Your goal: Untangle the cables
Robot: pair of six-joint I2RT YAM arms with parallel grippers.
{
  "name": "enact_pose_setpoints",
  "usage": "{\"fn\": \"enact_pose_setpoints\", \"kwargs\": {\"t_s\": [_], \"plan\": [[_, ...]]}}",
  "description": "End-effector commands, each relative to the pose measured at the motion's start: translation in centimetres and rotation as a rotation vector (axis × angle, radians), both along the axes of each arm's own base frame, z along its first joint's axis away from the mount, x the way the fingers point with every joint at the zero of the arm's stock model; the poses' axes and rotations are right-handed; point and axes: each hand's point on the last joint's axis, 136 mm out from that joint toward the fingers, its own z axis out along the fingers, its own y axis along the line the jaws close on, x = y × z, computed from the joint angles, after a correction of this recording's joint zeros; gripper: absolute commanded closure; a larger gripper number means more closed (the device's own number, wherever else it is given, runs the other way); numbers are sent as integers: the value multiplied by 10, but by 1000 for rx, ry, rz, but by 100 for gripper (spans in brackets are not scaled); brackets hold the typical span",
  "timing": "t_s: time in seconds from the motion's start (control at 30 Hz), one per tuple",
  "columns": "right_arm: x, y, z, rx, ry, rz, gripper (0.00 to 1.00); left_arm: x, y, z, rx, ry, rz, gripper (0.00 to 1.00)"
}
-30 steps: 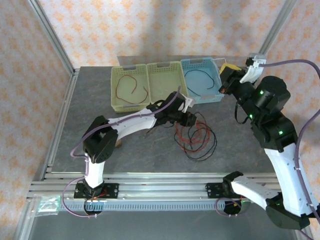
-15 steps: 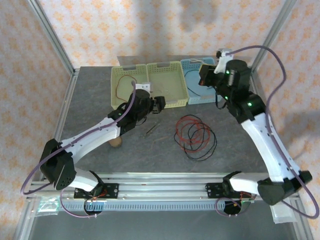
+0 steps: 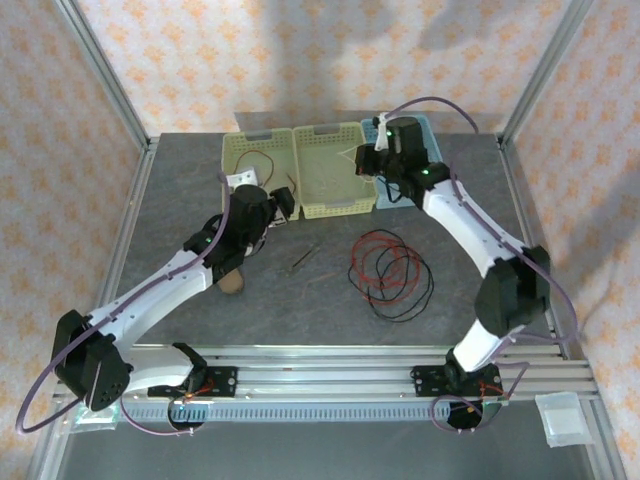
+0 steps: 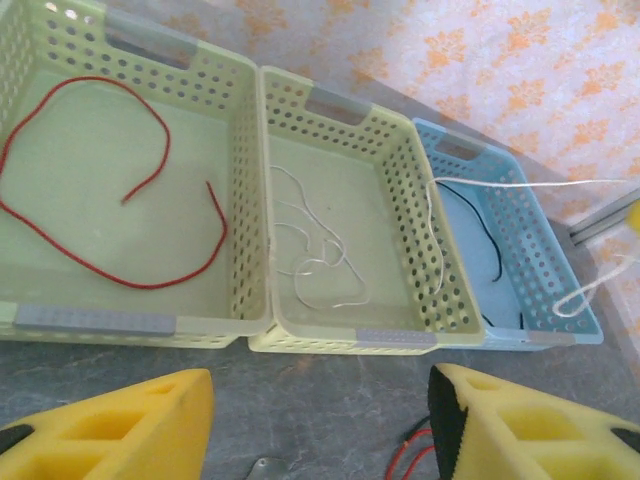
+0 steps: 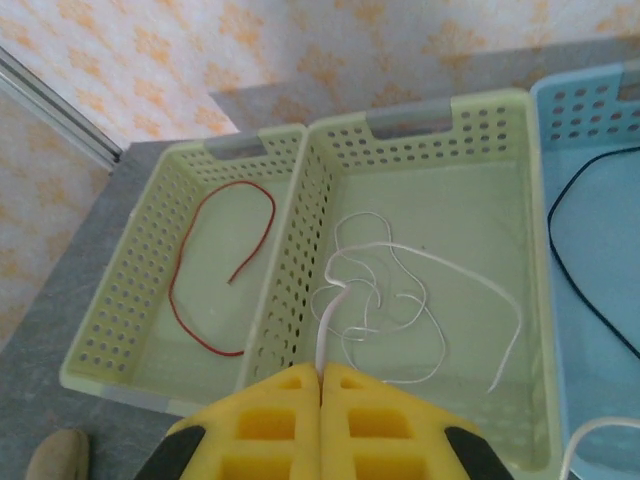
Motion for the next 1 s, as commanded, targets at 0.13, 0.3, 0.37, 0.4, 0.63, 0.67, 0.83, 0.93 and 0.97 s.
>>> {"fn": "enact_pose_setpoints", "kwargs": {"t_s": [0.13,0.3,0.37,0.4,0.63,0.67,0.83,0.93,0.97], "plan": [[55,30,-13,-5,-31,33,100,-4,7,-8,-34,18,23,39],[93,41,-60,-35,58,-2,100,-6,7,-12,-33,30,18,39],[104,47,-76,-37,86,-4,100,-7,7,-11,-32,34,13,40],[109,51,-84,-38,104,0,100,-8,7,-12,-31,37,10,40],[121,69,-108,-11,172,32,84,-13,9,-18,-22,52,7,40],[121,70,-107,-4,173,34,80,-13,9,-20,-21,58,6,40],[119,69,-94,-1,159,39,64,-11,6,-27,-12,80,-2,39],[115,67,-81,-6,149,45,61,-9,2,-36,-2,104,-15,39],[112,66,-74,-8,144,47,61,-8,-2,-39,-8,110,-29,39]]}}
